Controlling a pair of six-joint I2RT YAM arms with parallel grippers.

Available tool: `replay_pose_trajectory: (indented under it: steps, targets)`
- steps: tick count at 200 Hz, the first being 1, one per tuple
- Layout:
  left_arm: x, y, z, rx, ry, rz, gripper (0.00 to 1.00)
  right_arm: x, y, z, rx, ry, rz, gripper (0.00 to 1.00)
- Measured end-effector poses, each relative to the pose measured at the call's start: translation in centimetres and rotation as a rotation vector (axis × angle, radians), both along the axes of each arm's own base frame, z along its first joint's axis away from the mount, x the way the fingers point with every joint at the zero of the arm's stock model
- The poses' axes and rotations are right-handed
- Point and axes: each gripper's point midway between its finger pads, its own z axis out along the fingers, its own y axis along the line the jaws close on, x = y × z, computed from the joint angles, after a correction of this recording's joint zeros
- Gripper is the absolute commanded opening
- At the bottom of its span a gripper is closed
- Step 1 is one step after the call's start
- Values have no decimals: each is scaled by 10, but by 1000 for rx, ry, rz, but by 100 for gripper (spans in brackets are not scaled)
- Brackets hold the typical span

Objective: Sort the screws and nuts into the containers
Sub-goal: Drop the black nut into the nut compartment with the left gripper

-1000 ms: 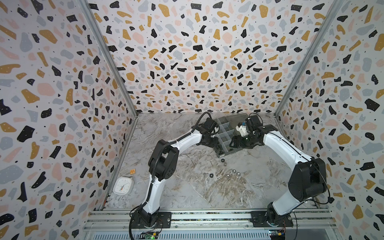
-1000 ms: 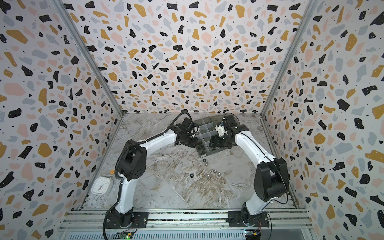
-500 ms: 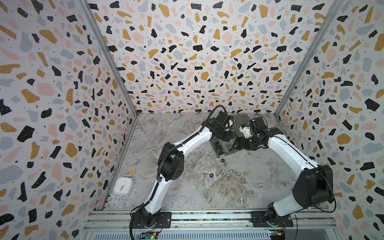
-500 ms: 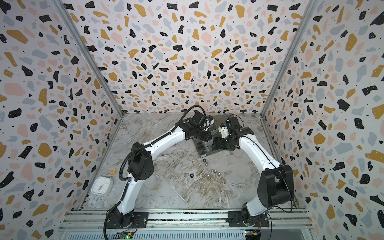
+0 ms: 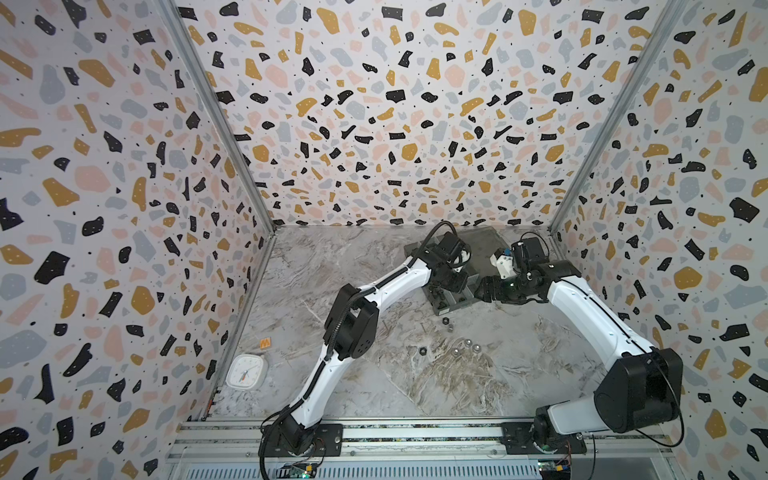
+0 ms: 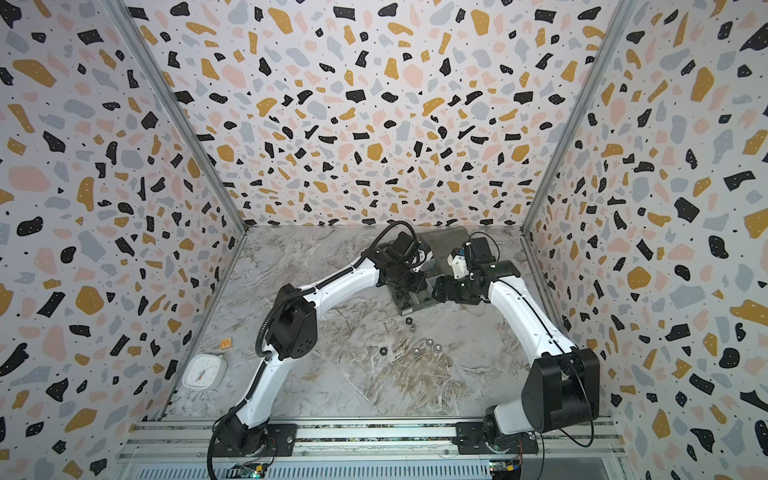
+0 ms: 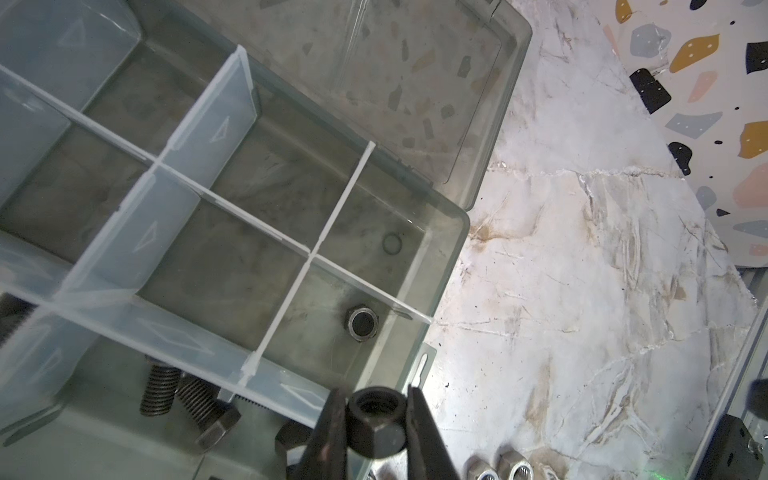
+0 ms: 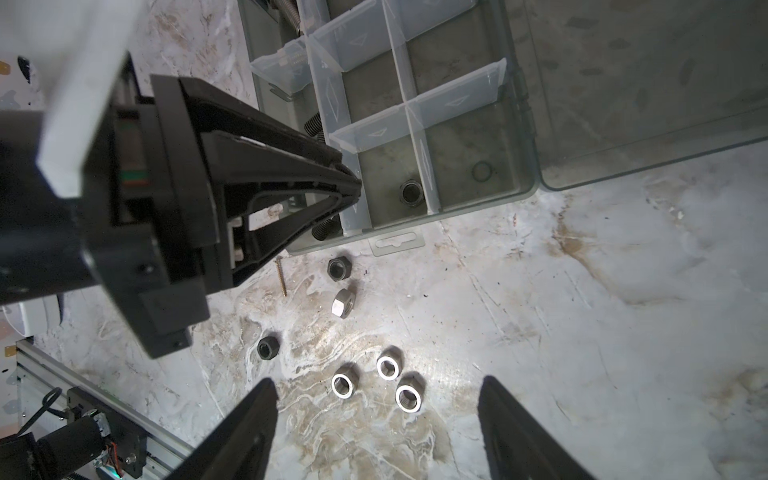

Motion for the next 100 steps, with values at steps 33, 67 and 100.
replay_pose_trajectory:
  steps: [33, 67, 100]
  targets:
    - [-1, 1, -7, 10, 10, 1, 60, -1, -1, -1, -5, 5, -3, 78]
    - [0, 2, -10, 19, 10, 9, 60, -2, -2, -2, -9, 13, -4, 78]
    - [-1, 12, -14, 54, 1, 30, 58, -6, -3, -4, -9, 19, -6, 78]
